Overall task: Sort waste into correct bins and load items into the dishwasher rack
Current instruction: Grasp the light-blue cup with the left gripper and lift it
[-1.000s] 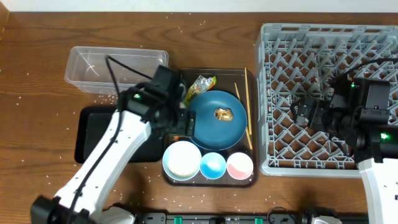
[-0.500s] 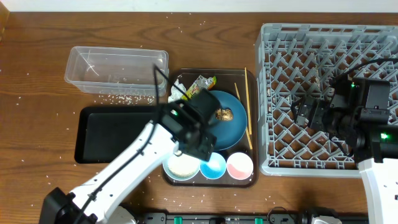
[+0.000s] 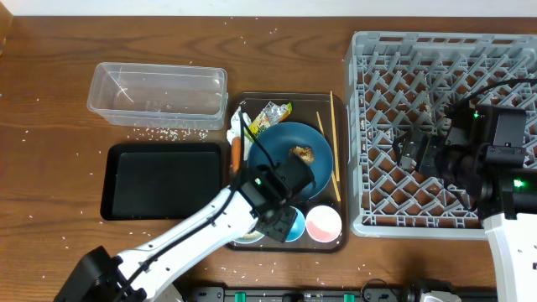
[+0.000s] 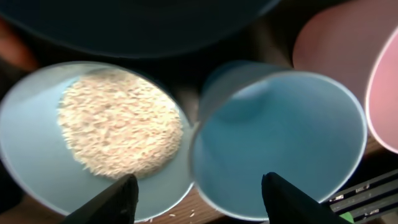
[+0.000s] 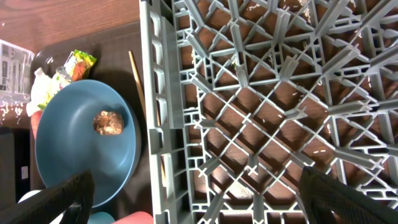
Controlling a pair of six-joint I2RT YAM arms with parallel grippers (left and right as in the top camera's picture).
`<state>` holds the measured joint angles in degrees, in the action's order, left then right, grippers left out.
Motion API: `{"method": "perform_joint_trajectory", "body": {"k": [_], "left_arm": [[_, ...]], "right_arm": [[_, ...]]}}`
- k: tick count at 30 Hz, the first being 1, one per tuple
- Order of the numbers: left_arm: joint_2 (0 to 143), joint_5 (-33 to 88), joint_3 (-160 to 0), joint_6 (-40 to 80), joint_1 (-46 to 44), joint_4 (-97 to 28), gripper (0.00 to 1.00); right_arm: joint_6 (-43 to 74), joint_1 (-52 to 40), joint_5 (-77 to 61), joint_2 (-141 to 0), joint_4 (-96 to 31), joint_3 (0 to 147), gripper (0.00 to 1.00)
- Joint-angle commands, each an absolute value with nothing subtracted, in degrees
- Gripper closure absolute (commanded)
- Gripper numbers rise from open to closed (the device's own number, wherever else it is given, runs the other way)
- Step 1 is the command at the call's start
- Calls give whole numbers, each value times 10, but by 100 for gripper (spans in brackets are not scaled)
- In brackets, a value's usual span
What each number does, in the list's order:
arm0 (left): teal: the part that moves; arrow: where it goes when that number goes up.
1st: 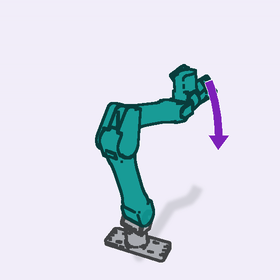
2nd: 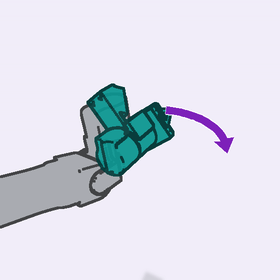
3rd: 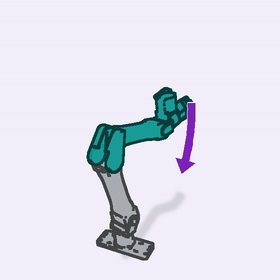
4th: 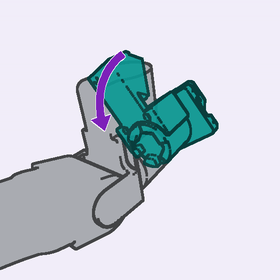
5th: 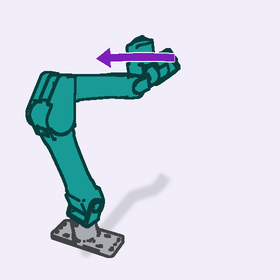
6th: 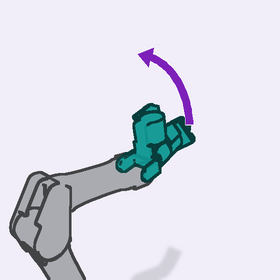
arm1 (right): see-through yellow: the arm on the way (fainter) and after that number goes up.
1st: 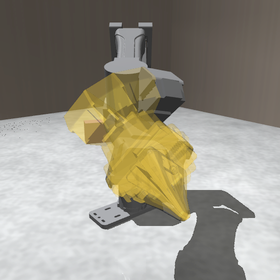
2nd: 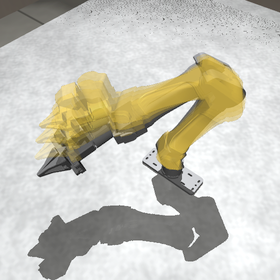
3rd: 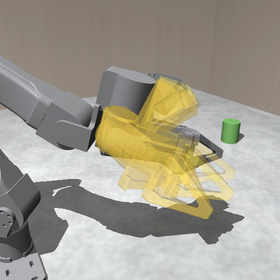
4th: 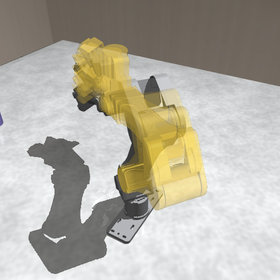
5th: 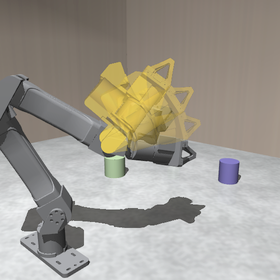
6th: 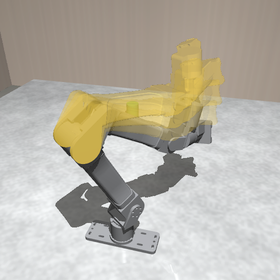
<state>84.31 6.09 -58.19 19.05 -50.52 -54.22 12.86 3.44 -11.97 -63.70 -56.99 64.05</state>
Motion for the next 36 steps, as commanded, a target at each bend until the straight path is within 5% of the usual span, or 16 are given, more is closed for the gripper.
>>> {"method": "perform_joint_trajectory", "body": {"k": [1,10,19,29,36], "left_arm": [[842,68,-560,177,-512,-527,41],[842,68,-540,177,-512,-474,93],[819,65,-588,177,-498,-526,94],[718,71,-672,179,-376,-564,94],[679,308,-683,181,-196,-476,94]], "right_arm": [[135,37,-118,-638,-570,651,1],[135,37,-118,-638,-570,651,1],[135,37,-118,-638,-570,651,1],[135,37,-118,-638,-570,651,1],[130,37,-237,-638,-548,651,7]]}}
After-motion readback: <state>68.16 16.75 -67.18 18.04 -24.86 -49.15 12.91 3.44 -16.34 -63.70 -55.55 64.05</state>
